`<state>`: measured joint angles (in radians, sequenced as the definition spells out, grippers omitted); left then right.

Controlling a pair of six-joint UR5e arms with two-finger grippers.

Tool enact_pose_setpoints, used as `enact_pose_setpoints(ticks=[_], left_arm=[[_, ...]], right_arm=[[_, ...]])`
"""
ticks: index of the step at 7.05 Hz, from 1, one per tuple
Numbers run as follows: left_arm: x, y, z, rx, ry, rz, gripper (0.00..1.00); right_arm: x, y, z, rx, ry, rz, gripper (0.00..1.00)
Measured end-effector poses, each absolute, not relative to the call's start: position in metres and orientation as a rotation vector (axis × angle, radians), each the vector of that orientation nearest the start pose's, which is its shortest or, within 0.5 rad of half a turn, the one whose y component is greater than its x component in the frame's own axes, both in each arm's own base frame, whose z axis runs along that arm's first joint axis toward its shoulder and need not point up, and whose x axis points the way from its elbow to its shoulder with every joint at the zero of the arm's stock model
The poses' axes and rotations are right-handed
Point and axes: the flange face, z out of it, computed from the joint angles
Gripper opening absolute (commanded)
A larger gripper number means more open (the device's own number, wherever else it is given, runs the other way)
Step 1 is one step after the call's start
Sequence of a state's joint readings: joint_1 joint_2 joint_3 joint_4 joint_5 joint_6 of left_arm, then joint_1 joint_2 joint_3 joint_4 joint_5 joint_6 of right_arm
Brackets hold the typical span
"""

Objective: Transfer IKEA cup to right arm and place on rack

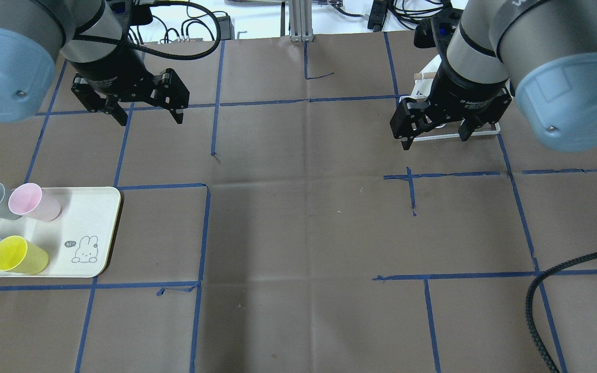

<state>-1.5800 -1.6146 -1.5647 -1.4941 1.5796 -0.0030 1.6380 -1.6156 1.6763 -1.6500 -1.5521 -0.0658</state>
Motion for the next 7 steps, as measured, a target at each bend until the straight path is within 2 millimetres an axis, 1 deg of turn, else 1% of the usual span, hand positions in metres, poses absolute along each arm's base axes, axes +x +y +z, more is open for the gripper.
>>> enact_pose_setpoints(ticks=[7], left_arm=[[-0.1372, -0.5131, 0.4762, 0.009, 3.132, -0.06, 0.99]], right_arm=[[0.1577, -0.4692, 0.4747, -0.194, 3.117, -0.057, 1.0]])
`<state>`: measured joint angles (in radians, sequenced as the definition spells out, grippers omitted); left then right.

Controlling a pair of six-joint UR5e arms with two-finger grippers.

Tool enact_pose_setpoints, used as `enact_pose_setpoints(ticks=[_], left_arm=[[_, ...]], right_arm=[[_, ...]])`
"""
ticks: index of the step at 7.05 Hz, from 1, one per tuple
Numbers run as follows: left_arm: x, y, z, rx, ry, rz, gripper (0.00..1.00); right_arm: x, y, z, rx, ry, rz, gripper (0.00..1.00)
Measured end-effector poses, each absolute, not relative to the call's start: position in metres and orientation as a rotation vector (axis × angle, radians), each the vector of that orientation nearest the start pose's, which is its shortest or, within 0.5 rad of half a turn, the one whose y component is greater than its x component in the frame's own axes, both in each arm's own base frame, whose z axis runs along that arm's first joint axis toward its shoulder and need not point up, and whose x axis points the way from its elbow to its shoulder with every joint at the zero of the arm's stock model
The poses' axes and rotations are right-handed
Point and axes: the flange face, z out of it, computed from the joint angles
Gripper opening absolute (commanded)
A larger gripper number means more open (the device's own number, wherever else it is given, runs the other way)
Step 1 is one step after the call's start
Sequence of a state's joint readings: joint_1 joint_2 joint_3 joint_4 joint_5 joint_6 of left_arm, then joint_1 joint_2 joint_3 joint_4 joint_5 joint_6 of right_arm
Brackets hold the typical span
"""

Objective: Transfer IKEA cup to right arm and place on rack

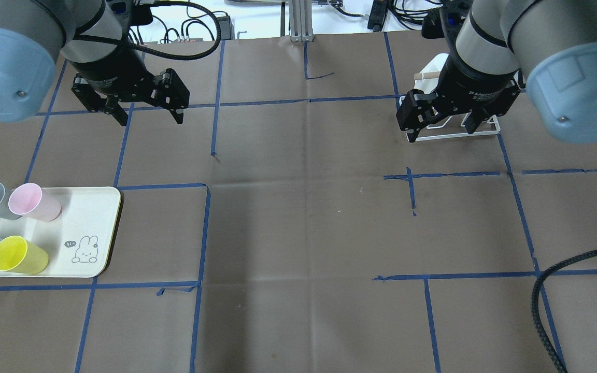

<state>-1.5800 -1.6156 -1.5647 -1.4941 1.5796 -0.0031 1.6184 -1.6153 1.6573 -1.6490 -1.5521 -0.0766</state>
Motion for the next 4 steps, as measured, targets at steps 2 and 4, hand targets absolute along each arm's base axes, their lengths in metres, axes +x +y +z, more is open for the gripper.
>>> enact_pose_setpoints(ticks=[2, 4], left_arm=[[-0.1371, -0.5134, 0.4757, 0.009, 3.132, -0.058, 0.99], [-0.1377, -0.5131, 0.476, 0.011, 3.132, -0.059, 0.99]], right_arm=[[0.1551, -0.4697, 0.4751, -0.185, 3.116, -0.057, 1.0], [0.155, -0.4691, 0.4752, -0.182, 3.115, -0.055, 1.0]])
